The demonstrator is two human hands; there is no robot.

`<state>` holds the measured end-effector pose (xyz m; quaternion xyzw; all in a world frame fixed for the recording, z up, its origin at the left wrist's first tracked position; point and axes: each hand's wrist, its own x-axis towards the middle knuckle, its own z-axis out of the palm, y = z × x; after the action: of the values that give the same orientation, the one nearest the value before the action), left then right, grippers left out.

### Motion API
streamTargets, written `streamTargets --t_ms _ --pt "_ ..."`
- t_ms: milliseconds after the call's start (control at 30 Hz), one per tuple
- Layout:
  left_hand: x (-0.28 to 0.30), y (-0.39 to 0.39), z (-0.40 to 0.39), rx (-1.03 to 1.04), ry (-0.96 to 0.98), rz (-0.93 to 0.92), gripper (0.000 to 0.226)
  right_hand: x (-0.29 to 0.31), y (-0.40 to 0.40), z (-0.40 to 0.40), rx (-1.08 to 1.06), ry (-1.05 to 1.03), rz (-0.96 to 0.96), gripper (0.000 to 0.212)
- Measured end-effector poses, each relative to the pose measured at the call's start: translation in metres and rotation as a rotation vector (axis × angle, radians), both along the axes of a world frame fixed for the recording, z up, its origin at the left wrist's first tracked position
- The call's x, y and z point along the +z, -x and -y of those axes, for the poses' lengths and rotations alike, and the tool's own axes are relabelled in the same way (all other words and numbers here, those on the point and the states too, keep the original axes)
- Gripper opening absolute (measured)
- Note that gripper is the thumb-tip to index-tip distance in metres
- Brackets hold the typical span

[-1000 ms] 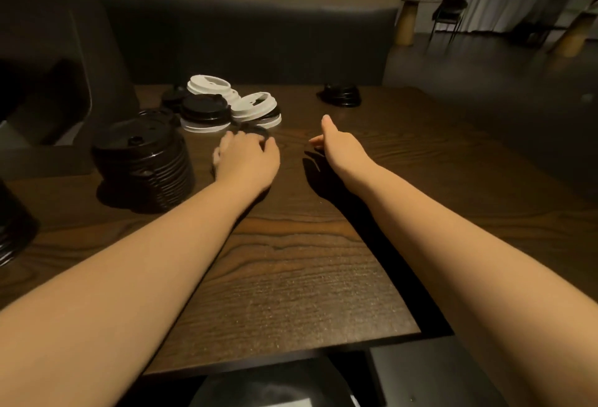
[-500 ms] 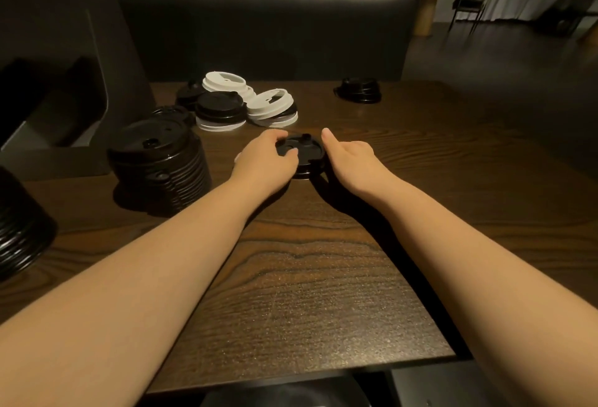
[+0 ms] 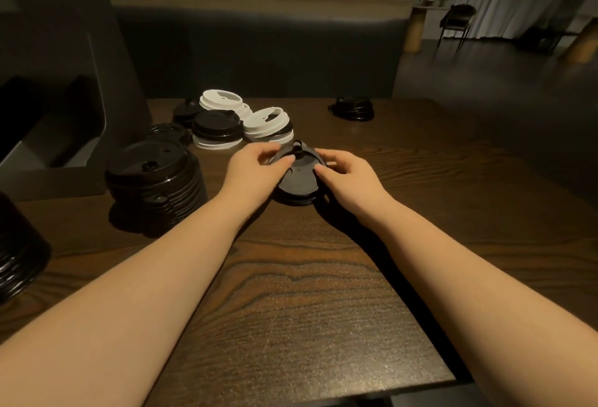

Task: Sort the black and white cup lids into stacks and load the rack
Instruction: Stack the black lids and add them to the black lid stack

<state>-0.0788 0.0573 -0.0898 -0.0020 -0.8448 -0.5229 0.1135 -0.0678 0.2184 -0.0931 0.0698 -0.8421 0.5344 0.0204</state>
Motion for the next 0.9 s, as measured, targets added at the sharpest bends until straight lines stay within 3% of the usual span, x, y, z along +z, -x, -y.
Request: streamTargets --t_ms 167,267,400,567,733,900 --pt "-0.002 0.002 0.0 0.051 0.322 0.005 0.042 0.01 0.022 0.001 -0.039 -0.196 0.13 0.032" --pt "0.001 0.005 -0.005 0.068 0.335 0.043 0.049 0.015 0.033 -0.005 -0.055 -0.245 0.136 0.047" --pt "0.022 0.025 -0.02 0.102 0.46 -0.002 0.053 0.016 0.057 -0.018 -0.075 -0.508 0.065 0.053" --pt "0.038 0.06 -0.026 0.238 0.644 0.151 0.064 0.016 0.093 -0.046 -0.168 -0.543 0.082 0.058" --pt "0.02 0.08 -0.033 0.212 0.706 0.238 0.063 0.015 0.133 -0.068 -0.243 -0.575 0.121 0.062" --pt "0.023 0.104 -0.039 0.208 0.646 0.188 0.066 0.017 0.174 -0.068 -0.291 -0.693 0.129 0.066"
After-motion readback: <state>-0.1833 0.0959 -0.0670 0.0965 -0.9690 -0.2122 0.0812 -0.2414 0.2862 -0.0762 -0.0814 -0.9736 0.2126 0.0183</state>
